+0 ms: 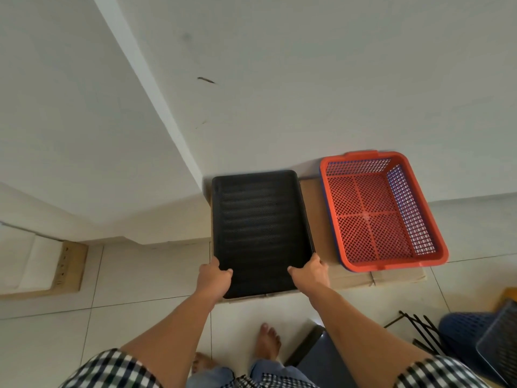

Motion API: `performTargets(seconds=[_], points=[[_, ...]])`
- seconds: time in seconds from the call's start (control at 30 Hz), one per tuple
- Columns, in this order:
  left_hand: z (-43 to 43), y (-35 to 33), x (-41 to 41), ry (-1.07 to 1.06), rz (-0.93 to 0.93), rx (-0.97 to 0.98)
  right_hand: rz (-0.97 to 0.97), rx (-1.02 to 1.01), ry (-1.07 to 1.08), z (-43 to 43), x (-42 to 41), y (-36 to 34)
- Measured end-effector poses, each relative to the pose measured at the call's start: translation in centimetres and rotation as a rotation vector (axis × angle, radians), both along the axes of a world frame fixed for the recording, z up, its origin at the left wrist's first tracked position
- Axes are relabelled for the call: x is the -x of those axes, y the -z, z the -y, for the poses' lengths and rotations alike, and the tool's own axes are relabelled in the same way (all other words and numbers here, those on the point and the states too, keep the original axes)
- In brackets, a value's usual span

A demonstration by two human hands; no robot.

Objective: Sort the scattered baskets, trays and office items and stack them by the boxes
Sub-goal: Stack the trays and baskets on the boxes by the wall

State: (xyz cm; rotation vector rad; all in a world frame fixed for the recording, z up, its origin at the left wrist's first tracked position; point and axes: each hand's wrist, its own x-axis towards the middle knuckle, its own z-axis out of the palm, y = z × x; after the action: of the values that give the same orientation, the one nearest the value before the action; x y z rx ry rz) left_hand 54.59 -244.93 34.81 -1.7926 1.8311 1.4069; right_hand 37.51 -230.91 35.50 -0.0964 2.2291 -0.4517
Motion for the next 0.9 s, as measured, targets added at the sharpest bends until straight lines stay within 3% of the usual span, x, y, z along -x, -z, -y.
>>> performTargets(seconds=[0.1, 0.23, 0.33, 0.5, 0.9], points=[[0.6, -0.1, 0.2, 0.039, 0.033, -0.063, 0.016, -0.009, -0.039, -0.1, -0.1, 0.2], [0.5, -0.1, 0.1, -0.145, -0.102, -0.291, 0.065, -0.017, -0.072, 0.0, -0.1, 0.3], [0.0, 0.3, -0.2, -0.185, -0.165, -0.328, 0.104, -0.009, -0.102, -0.4, 0.7, 0.2], [-0.3, 0.0, -0.7, -0.208, -0.184, -0.314, 0.121, 0.015, -0.109, -0.7, 1.2, 0.0], [1.3, -4.0, -1.1, 0.122, -0.134, -0.030, -0.035, 0.049, -0.082, -1.0, -2.6, -1.8]])
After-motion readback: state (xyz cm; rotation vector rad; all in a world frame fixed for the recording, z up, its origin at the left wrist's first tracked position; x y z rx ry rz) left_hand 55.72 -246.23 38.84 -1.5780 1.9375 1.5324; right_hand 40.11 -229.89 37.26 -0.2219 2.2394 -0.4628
